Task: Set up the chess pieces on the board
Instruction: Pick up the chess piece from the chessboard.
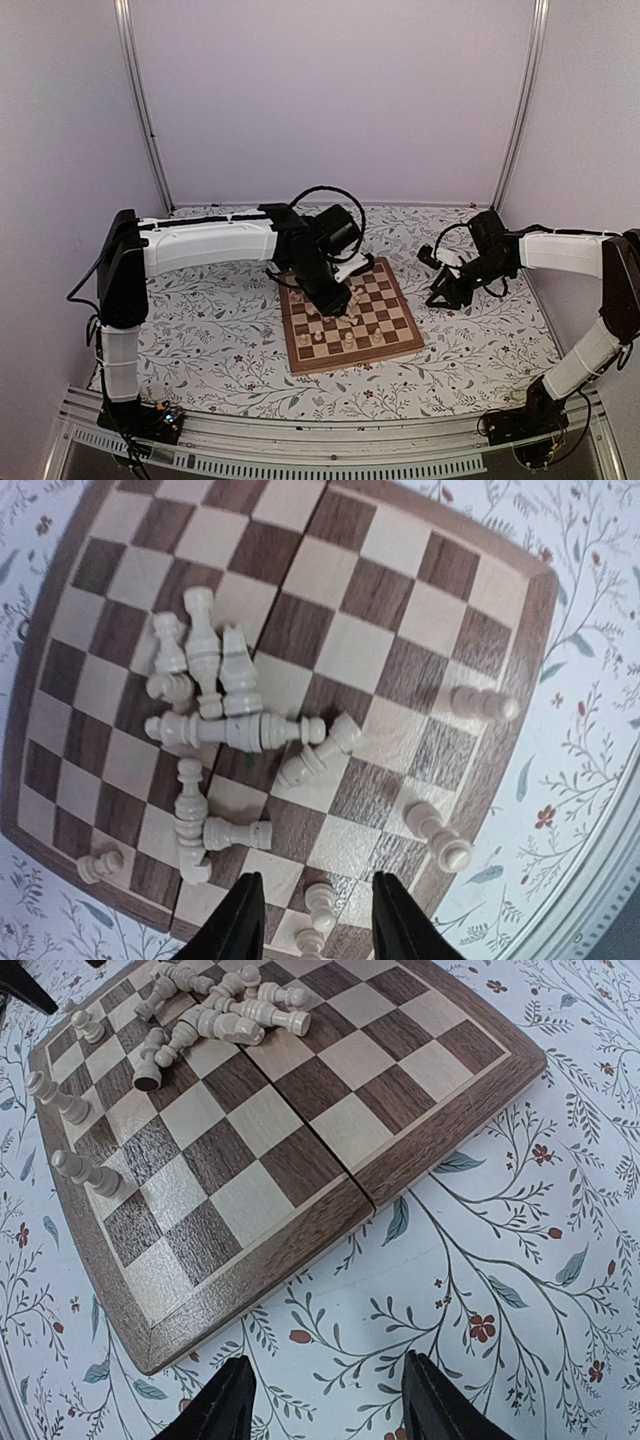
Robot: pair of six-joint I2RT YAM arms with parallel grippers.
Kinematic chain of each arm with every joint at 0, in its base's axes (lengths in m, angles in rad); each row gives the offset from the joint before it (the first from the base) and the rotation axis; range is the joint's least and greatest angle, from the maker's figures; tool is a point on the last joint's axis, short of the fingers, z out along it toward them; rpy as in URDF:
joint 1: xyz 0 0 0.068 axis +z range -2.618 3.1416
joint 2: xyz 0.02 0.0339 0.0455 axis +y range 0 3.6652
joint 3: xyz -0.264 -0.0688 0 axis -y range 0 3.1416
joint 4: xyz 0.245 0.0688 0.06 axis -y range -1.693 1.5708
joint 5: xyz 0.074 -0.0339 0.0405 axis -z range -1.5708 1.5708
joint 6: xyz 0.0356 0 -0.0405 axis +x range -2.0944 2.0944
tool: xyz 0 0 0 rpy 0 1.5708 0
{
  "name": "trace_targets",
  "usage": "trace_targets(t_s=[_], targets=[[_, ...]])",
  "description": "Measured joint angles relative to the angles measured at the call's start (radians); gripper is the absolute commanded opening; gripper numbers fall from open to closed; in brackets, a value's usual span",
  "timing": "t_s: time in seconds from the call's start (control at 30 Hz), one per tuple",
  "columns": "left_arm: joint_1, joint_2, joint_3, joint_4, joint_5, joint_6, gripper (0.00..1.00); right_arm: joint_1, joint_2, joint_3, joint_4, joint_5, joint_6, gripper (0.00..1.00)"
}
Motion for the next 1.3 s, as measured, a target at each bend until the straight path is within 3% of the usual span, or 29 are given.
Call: trace_targets(t_s=[0.23,0.4,0.57,0.9,1.3], targets=[[0.028,0.035,0.205,0.021,-0.033,0.003,0.37,0.000,0.002,0.000,-0.001,0.000,-0.001,0.54],[0.071,0.167,0.349,0.027,-0.058,-0.002,0.38,0.000,0.005,0.000,-0.002,0.000,-0.003,0.54],[0.104,0.253,0.354,0.011,-0.059,-0.018,0.37,0.000,0.006,0.000,-0.003,0.000,-0.004,0.54],[0.123,0.258,0.330,0.016,-0.018,-0.043,0.29,0.000,0.023,0.000,-0.005,0.000,-0.008,0.54],[0.126,0.259,0.287,0.019,0.002,-0.050,0.30,0.000,0.029,0.000,-0.011,0.000,-0.010,0.54]])
